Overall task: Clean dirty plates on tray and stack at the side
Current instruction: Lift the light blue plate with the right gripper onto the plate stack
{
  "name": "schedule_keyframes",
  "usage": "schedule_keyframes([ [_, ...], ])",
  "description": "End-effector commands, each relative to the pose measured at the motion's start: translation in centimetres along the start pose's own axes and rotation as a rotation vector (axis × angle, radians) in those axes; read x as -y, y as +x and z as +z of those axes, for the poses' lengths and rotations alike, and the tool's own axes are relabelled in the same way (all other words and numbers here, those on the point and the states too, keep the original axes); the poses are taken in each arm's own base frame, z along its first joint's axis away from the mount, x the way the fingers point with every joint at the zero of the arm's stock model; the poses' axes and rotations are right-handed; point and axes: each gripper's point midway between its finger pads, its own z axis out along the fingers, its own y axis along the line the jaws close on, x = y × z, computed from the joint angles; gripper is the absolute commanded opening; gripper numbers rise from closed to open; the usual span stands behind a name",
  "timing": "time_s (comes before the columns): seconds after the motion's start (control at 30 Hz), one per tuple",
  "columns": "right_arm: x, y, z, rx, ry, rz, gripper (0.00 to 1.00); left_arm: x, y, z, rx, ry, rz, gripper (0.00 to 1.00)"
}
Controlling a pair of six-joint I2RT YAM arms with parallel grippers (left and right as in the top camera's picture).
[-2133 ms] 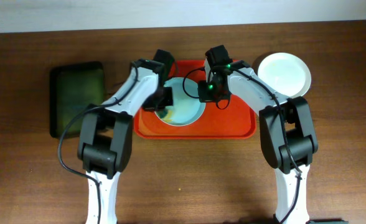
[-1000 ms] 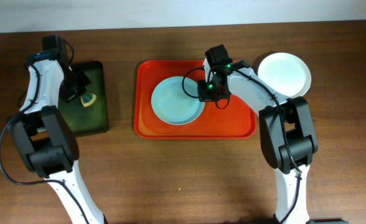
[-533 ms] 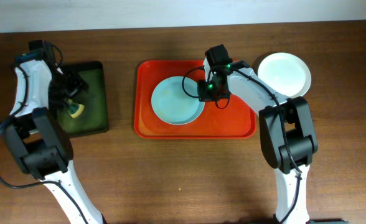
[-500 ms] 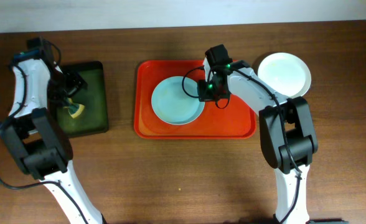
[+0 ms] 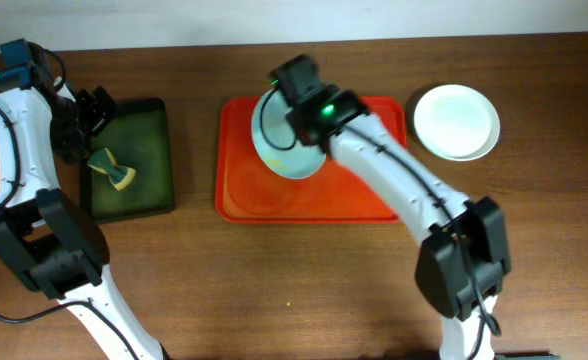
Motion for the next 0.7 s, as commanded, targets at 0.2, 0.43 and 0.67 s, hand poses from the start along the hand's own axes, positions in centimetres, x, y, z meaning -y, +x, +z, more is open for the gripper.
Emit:
schedule_keyframes([
  [0.2,2.5,-5.3,-10.2,0.113,0.646,-0.298,0.04,0.5,-0.4,-1.5,0.032,0.023,0.021,0.99],
  [0.43,2.0,-5.3,-12.1,0.056,0.731,-0.450,0.04,0.5,-0.4,-1.5,0.032,0.023,0.021,0.99],
  [0.67,2.3,-5.2,-12.2,0.049,0.742,-0.446,0.04,0.5,-0.4,-1.5,0.032,0.023,0.021,0.99],
])
